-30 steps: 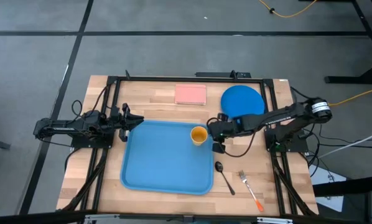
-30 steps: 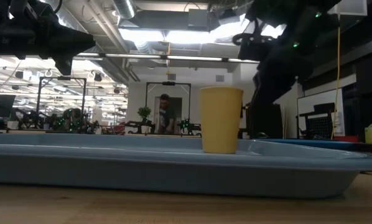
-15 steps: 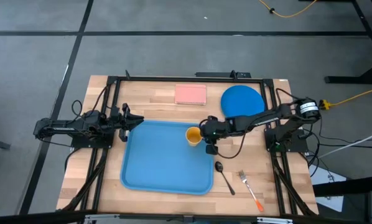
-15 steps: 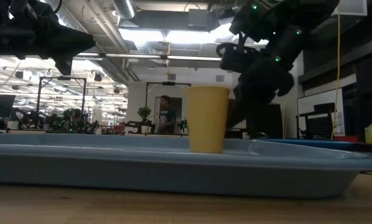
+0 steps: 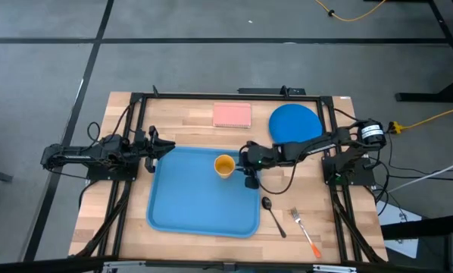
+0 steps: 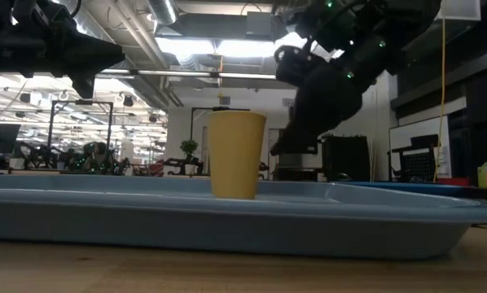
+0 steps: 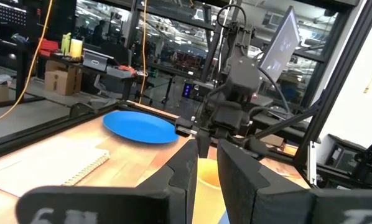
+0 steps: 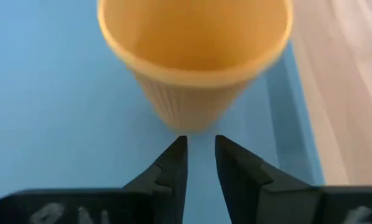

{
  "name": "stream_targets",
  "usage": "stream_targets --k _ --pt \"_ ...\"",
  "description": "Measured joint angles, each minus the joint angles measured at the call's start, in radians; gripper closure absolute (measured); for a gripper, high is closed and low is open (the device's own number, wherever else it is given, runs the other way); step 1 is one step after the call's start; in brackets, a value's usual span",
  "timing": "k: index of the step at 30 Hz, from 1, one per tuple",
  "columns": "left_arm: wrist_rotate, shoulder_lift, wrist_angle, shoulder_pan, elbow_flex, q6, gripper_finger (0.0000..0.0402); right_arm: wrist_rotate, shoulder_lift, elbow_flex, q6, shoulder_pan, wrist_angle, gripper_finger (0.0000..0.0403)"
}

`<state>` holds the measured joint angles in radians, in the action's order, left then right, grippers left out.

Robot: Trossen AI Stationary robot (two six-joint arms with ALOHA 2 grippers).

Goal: Pick and place plate/cup/fork/spoon on tray
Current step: Move the yellow cup to the left side of the blue tray

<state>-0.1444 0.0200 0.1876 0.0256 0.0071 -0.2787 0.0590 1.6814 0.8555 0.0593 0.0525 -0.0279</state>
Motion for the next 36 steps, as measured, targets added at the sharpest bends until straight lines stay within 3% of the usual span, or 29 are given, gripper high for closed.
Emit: stream_targets --k 4,12,17,22,31,36 --pt "0.0 0.0 0.0 0.0 0.0 0.0 0.0347 0.009 -0.005 -0.001 0.066 0.001 0.055 0.0316" --pt "0.0 0.0 0.0 0.0 0.0 0.0 0.0347 -0.003 0.043 0.0 0.013 0.001 -0.163 0.0316" --pt "0.0 0.0 0.0 0.0 0.0 0.0 0.0347 -0.018 0.102 0.018 0.012 -0.003 -0.21 0.0316" --pt "0.0 0.0 0.0 0.0 0.0 0.0 0.0347 -0.018 0.171 0.122 -0.025 -0.003 -0.21 0.0316" --pt "0.0 0.0 0.0 0.0 0.0 0.0 0.0347 -0.04 0.347 0.396 -0.093 -0.004 -0.045 0.0316" --pt "0.0 0.0 0.0 0.0 0.0 0.0 0.0347 -0.096 0.432 0.522 -0.088 -0.011 -0.005 0.0316"
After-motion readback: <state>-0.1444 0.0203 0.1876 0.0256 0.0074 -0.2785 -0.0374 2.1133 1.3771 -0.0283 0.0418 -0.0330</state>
